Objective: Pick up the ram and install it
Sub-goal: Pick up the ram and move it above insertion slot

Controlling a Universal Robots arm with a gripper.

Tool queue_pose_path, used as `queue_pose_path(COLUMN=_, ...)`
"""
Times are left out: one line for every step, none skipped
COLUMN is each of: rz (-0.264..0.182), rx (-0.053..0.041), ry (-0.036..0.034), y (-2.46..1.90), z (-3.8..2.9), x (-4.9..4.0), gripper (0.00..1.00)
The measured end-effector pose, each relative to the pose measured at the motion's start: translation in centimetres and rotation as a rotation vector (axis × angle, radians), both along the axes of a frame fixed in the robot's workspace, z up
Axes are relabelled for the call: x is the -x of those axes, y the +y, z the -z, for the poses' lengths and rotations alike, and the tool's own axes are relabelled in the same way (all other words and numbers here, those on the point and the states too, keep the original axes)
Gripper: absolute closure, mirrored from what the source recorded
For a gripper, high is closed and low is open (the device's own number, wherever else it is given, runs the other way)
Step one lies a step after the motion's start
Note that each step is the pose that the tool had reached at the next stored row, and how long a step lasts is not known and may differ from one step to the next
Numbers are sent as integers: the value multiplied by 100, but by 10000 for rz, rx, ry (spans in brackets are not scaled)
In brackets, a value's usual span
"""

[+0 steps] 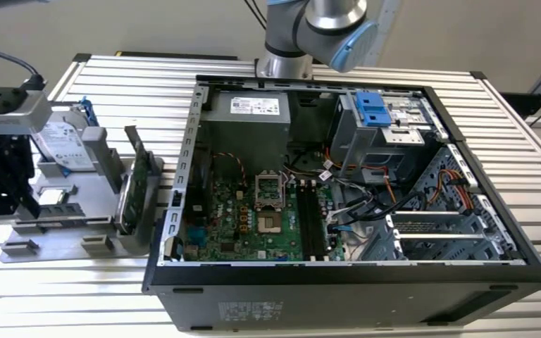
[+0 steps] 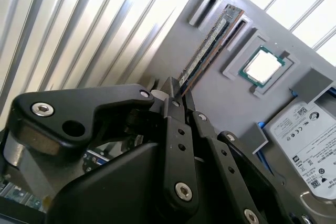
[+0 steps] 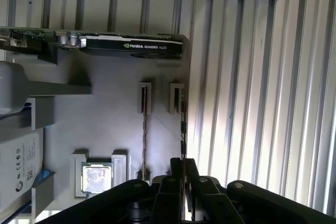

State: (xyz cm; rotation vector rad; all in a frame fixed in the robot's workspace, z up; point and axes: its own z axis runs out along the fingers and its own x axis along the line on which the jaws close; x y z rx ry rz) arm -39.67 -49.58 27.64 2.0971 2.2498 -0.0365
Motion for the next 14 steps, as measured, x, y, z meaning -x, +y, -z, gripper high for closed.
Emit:
queue_pose_path(rz=0, rx=0, ry=0, y=0, z=-6, x=0, gripper=100)
queue_pose_path(rz=0, rx=0, ry=0, y=0, z=-14, x=0, gripper=100)
queue_pose_path(rz=0, rx=1, ry=1, y=0, z=-21, x=0, gripper=100)
queue_pose_path(rz=0, rx=0, ry=1, y=0, z=-26, x=0, gripper=100)
queue_pose_path(rz=0, rx=-1, ry=-1, y=0, z=-32, x=0, gripper=100)
queue_pose_path(rz=0, rx=0, ry=0, y=0, z=-38, x=0, gripper=100)
queue_pose_path(rz=0, rx=0, ry=0, y=0, z=-45, x=0, gripper=100)
queue_pose_path(rz=0, rx=0, ry=0, y=0, z=-51, x=0, gripper=100)
queue_pose_path(rz=0, rx=0, ry=0, y=0, z=-58, x=0, gripper=100)
queue_pose_path(rz=0, rx=0, ry=1, y=0, z=-64, x=0, gripper=100)
queue_pose_path(rz=0, rx=0, ry=0, y=0, z=-69, x=0, gripper=100)
queue_pose_path(rz=0, rx=0, ry=0, y=0, z=-76, x=0, gripper=100)
queue_pose_path(rz=0, rx=0, ry=0, y=0, z=-82, x=0, gripper=100)
queue_pose_path(rz=0, rx=0, ry=0, y=0, z=-87, x=0, gripper=100)
